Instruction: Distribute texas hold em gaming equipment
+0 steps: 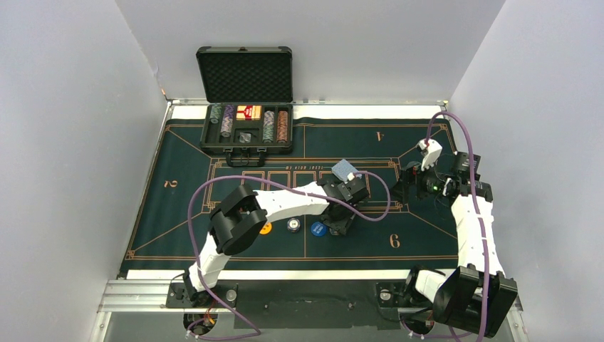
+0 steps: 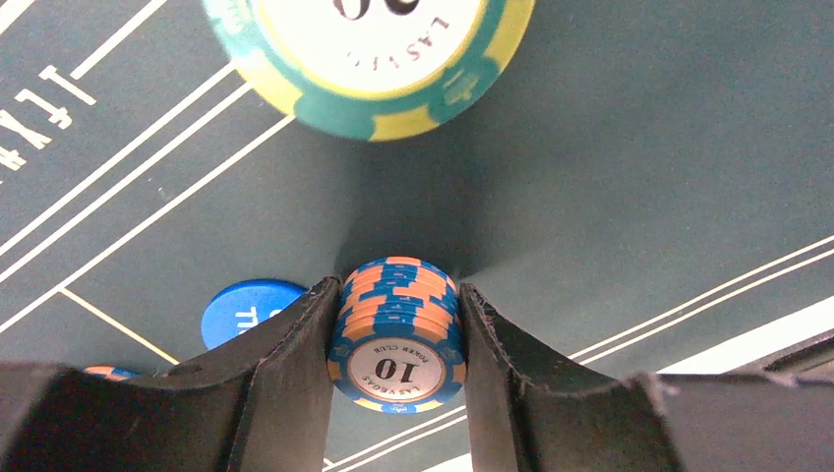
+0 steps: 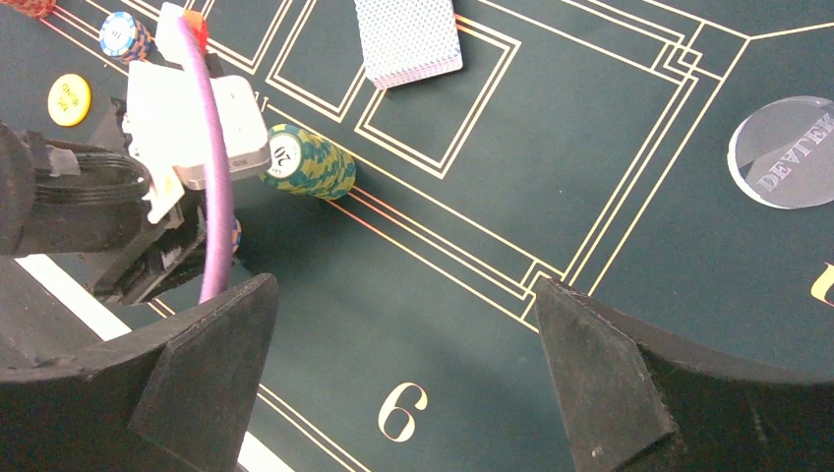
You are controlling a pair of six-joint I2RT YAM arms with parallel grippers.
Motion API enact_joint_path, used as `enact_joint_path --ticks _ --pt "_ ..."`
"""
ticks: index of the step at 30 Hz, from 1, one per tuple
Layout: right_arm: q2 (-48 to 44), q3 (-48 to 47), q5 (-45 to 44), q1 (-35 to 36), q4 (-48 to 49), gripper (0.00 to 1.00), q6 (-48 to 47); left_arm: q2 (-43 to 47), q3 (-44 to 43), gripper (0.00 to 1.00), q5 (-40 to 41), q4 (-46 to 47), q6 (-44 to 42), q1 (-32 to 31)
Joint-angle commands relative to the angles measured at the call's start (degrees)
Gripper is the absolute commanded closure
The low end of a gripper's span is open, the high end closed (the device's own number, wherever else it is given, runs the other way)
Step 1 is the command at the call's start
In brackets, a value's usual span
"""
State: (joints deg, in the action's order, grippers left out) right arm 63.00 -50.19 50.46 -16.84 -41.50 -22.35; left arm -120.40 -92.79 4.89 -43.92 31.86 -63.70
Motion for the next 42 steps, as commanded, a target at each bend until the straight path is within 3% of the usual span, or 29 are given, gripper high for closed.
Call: enact_joint_path --ticks 1,3,11,17,29,34,42 --pt "-0.26 -2.2 1.75 0.17 0.51 0.0 -1.45 -1.12 -3.91 1.0 0.53 1.05 0.67 -0.74" --pt "-0.25 -2.23 1.74 0.09 0.51 0.0 -1.47 -1.66 -4.37 1.0 0.85 0.77 0.74 -0.87" --pt "-0.27 -2.36 1.89 0.06 0.27 0.0 -1.65 -3.74 -5.02 0.66 1.42 -0.23 0.83 -1.19" --pt "-0.23 -2.45 1.9 0.05 -0.04 0.0 -1.88 -4.24 -5.19 0.5 2.45 -1.0 0.77 -1.58" --pt "-0.11 -2.42 2.05 0.06 -0.31 0.0 -2.21 -1.24 -5.79 0.34 4.08 -1.64 0.67 -1.91" --pt "0.09 -2.54 2.2 0.05 -0.58 0.0 -2.47 3.06 -8.19 0.24 6.25 -3.44 -0.8 -1.78" --pt "0.17 -2.62 2.25 0.05 -0.84 0.0 -2.74 14.14 -6.38 0.19 7.22 -2.81 -2.64 -1.22"
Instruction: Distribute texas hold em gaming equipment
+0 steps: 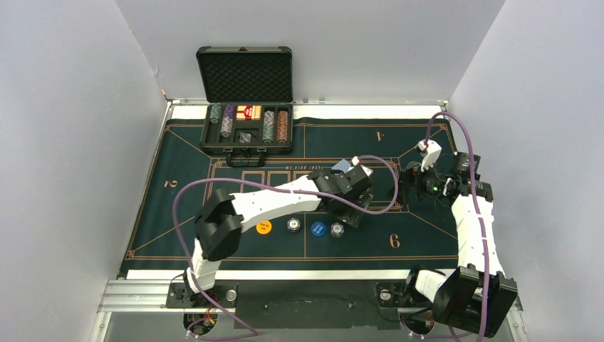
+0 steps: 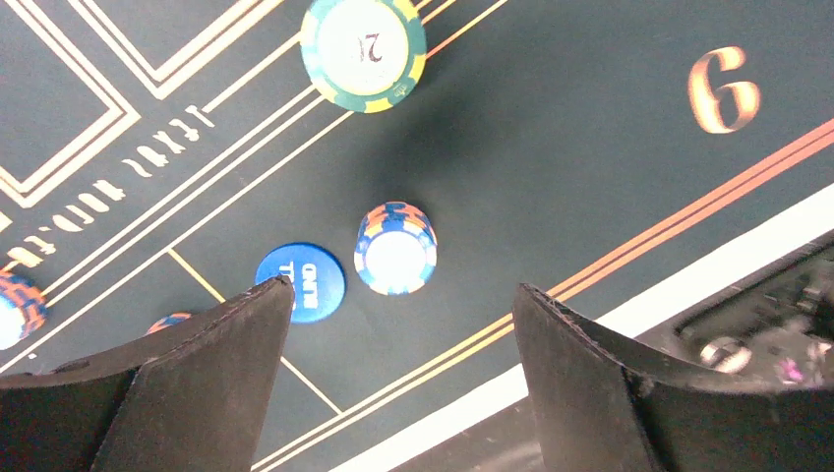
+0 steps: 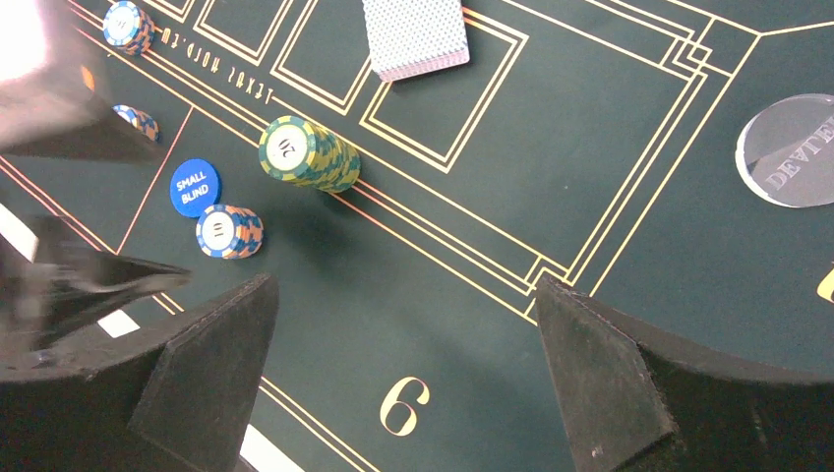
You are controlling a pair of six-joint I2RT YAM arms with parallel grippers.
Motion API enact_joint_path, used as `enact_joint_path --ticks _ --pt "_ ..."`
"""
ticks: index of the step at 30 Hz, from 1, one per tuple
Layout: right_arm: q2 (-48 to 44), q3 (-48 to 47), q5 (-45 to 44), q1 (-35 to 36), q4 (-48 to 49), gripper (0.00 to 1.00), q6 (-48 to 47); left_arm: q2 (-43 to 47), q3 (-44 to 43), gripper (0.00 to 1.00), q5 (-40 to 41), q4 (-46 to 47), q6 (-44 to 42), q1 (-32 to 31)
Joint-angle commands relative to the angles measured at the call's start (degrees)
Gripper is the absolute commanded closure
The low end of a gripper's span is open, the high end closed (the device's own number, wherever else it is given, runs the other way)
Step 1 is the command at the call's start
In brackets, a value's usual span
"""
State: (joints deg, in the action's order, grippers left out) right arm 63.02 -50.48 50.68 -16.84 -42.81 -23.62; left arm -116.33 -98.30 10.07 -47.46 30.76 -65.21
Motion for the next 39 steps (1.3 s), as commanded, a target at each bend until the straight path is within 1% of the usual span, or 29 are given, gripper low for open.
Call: enact_joint_path --ticks 1,4,5,6,7,8,9,10,11,12,13,14,15,16,17,19,21,23,27,31,34,37,39 --pt "0.11 -2.34 2.0 0.05 0.46 0.0 -1.51 11.35 1.0 0.19 2.56 1.41 -1.52 0.54" --pt "0.13 -2.34 2.01 0.06 0.43 0.0 -1.59 19.15 6.69 0.18 3.27 3.7 -1.48 2.82" --pt "0.19 -2.34 2.04 0.06 0.39 0.0 -1.6 20.9 10.64 0.18 3.86 5.39 -1.53 3.56" --pt "0.15 -2.34 2.1 0.06 0.39 0.0 -1.61 24.89 12.9 0.18 4.19 6.17 -1.57 5.26" --pt "0.16 -2.3 2.03 0.08 0.42 0.0 -1.67 29.11 17.14 0.17 4.53 7.74 -1.65 7.71" --pt "0.23 -2.32 1.96 0.11 0.41 0.0 -1.68 31.33 19.4 0.17 4.48 8.44 -1.7 9.3" --pt "0.2 -2.29 1.97 0.11 0.39 0.0 -1.69 35.25 23.54 0.17 4.27 9.27 -1.82 12.56" --pt "0.22 -2.32 2.04 0.13 0.38 0.0 -1.69 37.3 25.32 0.17 4.22 9.43 -2.35 14.5" --pt "0.24 -2.29 2.05 0.18 0.41 0.0 -1.7 40.7 28.57 0.17 4.34 9.41 -3.27 18.43" --pt "0.41 -2.32 2.01 0.16 0.33 0.0 -1.7 42.3 30.04 0.16 4.68 9.03 -3.88 20.37" --pt "0.38 -2.38 2.05 0.23 0.3 0.0 -1.72 45.05 32.74 0.16 4.91 8.82 -5.28 24.67" --pt "0.42 -2.32 1.97 0.23 0.34 0.0 -1.75 46.15 33.88 0.16 5.26 8.23 -6.16 26.7" --pt "0.58 -2.34 2.01 0.23 0.35 0.0 -1.76 47.9 35.99 0.16 5.2 7.94 -7.6 31.15" --pt "0.64 -2.3 1.99 0.23 0.35 0.0 -1.78 48.54 37.86 0.16 4.85 7.59 -8.24 33.15" --pt "0.66 -2.33 1.98 0.23 0.35 0.0 -1.78 49.2 38.68 0.16 4.51 7.53 -9.71 37.22" --pt "0.77 -2.27 1.99 0.24 0.38 0.0 -1.78 49.06 40.8 0.16 3.56 7.33 -11.5 42.2" --pt "0.89 -2.23 1.9 0.23 0.35 0.0 -1.78 47.78 42.13 0.16 3.36 7.21 -12.75 45.28" --pt "1.01 -2.25 1.85 0.23 0.39 0.0 -1.78 45.97 42.73 0.16 3.28 7.37 -13.4 46.81" --pt "1.05 -2.22 1.78 0.29 0.34 0.0 -1.86 41.41 42.28 0.17 2.73 7.76 -13.79 48.0" --pt "1.06 -2.19 1.69 0.23 0.29 0.0 -1.87 36.84 41.16 0.2 -0.03 7.66 -14.12 48.33" --pt "0.98 -2.25 1.71 0.23 0.32 0.0 -1.87 34.7 41.12 0.22 -2.58 7.77 -14.26 48.33" --pt "1.05 -2.27 1.69 0.23 0.34 0.0 -1.87 33.63 41.47 0.22 -3.22 7.88 -14.38 48.34" --pt "1.1 -2.26 1.68 0.24 0.32 0.0 -1.87 32.65 41.55 0.25 -3.36 7.97 -14.49 48.34"
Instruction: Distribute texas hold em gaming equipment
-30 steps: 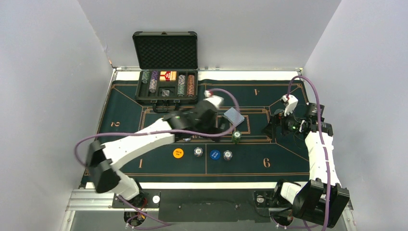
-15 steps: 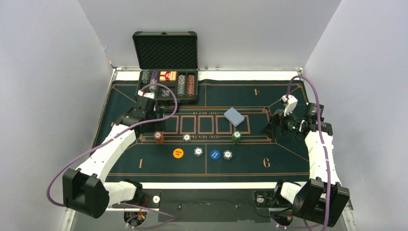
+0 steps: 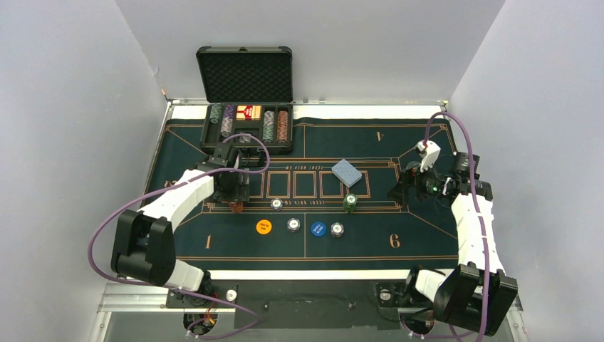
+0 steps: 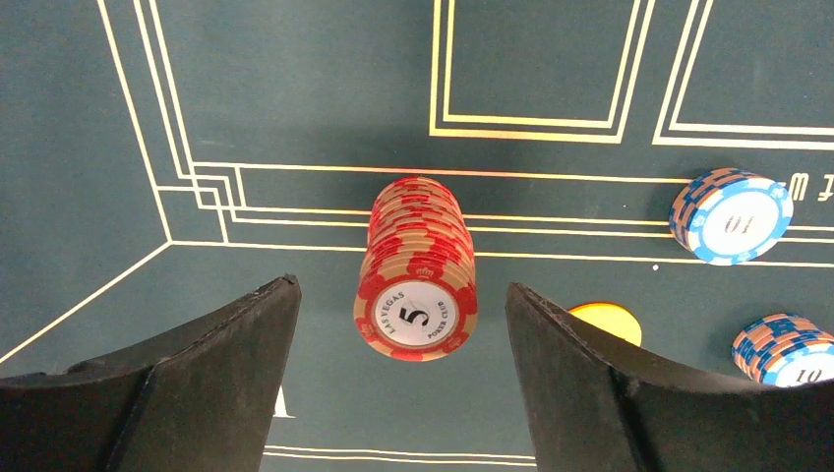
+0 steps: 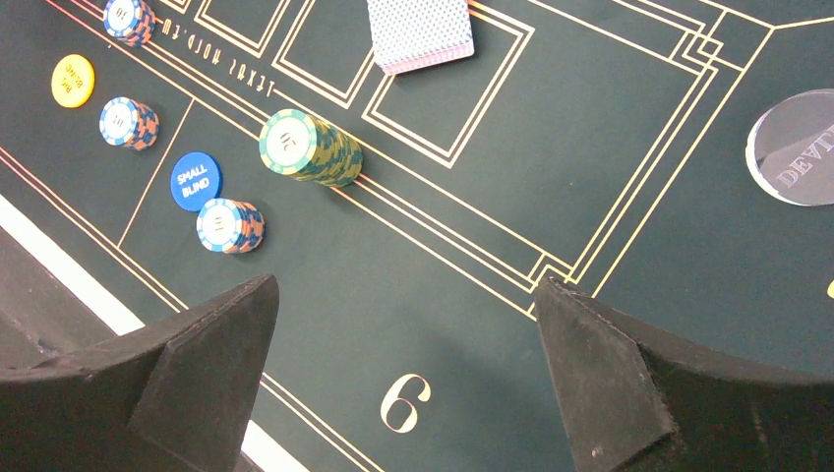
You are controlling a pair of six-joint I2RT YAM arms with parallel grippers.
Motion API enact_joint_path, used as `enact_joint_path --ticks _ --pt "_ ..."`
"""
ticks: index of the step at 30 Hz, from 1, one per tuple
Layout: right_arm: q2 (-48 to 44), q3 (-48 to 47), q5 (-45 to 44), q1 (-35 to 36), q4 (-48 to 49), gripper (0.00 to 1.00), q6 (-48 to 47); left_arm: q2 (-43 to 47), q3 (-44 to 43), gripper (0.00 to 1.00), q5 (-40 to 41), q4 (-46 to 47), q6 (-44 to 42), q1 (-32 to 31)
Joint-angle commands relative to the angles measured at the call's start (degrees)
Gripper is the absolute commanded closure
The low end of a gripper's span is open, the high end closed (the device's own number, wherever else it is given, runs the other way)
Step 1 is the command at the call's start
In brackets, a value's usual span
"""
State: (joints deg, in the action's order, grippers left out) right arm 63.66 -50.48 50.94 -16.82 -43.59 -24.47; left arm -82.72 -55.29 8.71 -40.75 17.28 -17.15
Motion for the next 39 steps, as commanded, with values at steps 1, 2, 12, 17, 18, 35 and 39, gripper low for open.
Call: enact_joint_path --ticks 1,2,12,17,18,35,39 --pt "0.43 -2.26 1.42 0.23 1.09 0.0 -1.02 -1.73 -1.48 0.26 -2.06 1.28 -1.01 0.27" --pt "0.38 -2.26 1.43 0.21 1.12 0.0 -1.02 -2.09 -1.57 0.29 -2.21 1.4 -1.02 0.27" --pt "0.42 -2.26 1.45 0.21 1.14 0.0 -1.02 -4.2 -2.4 0.57 -2.05 1.43 -1.07 0.28" --pt "0.43 -2.22 1.42 0.29 1.11 0.0 -1.02 -4.15 -2.63 0.85 -1.52 0.94 -0.91 0.27" --pt "0.46 -2.24 1.42 0.29 1.07 0.0 -1.02 -3.95 -2.72 0.88 -1.38 0.81 -0.88 0.27" --pt "0.77 -2.26 1.44 0.55 1.05 0.0 -1.02 2.79 -5.92 1.0 0.03 -2.79 -0.32 0.27" --pt "0.76 -2.26 1.44 0.56 0.97 0.0 -1.06 4.47 -6.35 1.0 -1.86 -3.78 -0.01 0.21"
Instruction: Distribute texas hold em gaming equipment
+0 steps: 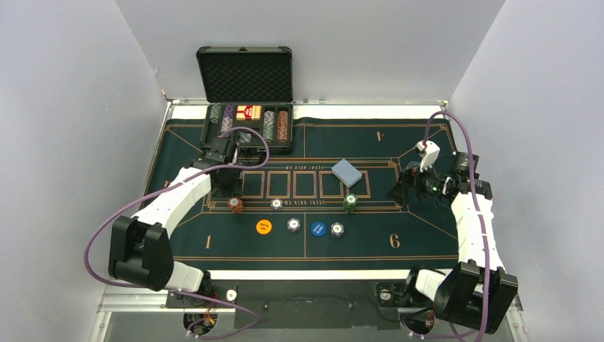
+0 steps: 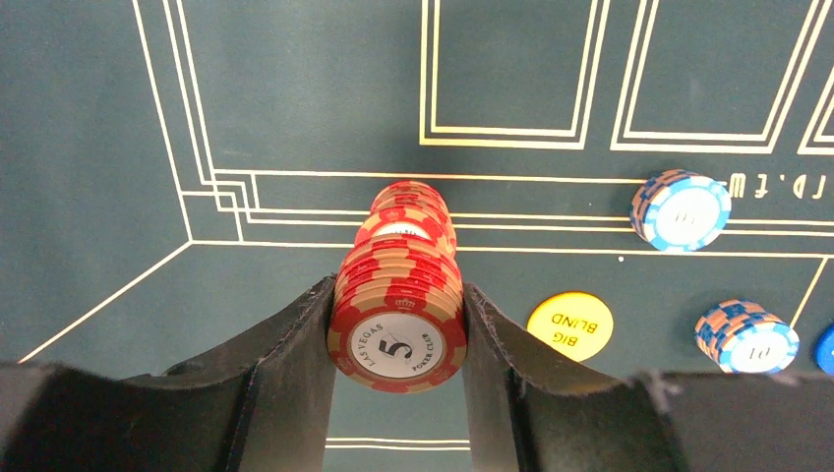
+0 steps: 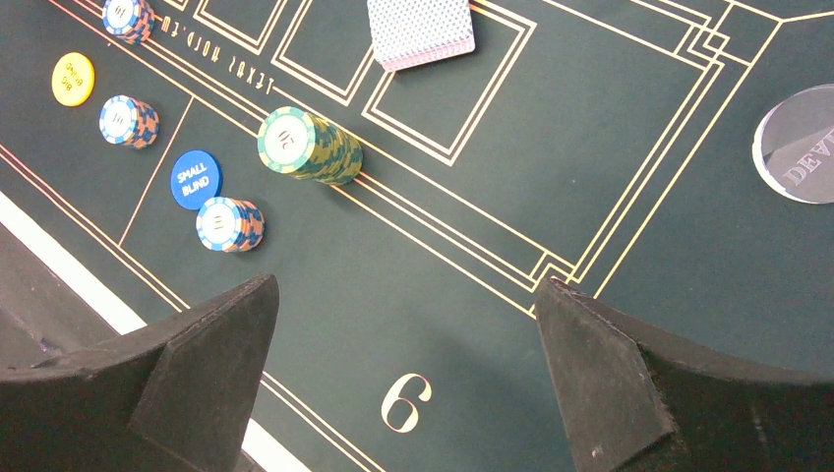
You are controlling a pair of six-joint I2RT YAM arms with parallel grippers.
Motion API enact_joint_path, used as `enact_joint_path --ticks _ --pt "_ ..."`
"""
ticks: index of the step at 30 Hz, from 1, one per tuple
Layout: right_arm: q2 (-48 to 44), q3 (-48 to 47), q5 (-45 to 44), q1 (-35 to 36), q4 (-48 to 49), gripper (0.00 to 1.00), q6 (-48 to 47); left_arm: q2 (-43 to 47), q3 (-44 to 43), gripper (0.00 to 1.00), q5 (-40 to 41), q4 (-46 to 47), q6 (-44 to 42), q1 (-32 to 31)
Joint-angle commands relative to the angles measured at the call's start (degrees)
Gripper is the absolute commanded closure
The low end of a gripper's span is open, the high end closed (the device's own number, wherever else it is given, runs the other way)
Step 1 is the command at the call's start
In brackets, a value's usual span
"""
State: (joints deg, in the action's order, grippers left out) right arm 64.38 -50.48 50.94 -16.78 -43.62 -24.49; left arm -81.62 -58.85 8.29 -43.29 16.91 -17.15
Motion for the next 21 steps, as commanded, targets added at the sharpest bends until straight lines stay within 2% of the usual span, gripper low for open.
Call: enact_joint_path --ticks 1,11,21 --pt "0.04 -2.26 1.4 0.52 1.04 0.0 -1.02 3.83 -2.78 1.0 -1.8 -1.62 0.75 0.08" --pt "0.17 -2.34 1.27 0.82 0.93 0.0 -1.16 10.16 -1.19 1.0 -4.83 -4.91 4.88 -4.42" --pt "-0.07 -2.47 1.22 0.87 0.74 0.0 -1.33 9.41 4.77 1.0 -2.97 -2.19 11.77 -13.26"
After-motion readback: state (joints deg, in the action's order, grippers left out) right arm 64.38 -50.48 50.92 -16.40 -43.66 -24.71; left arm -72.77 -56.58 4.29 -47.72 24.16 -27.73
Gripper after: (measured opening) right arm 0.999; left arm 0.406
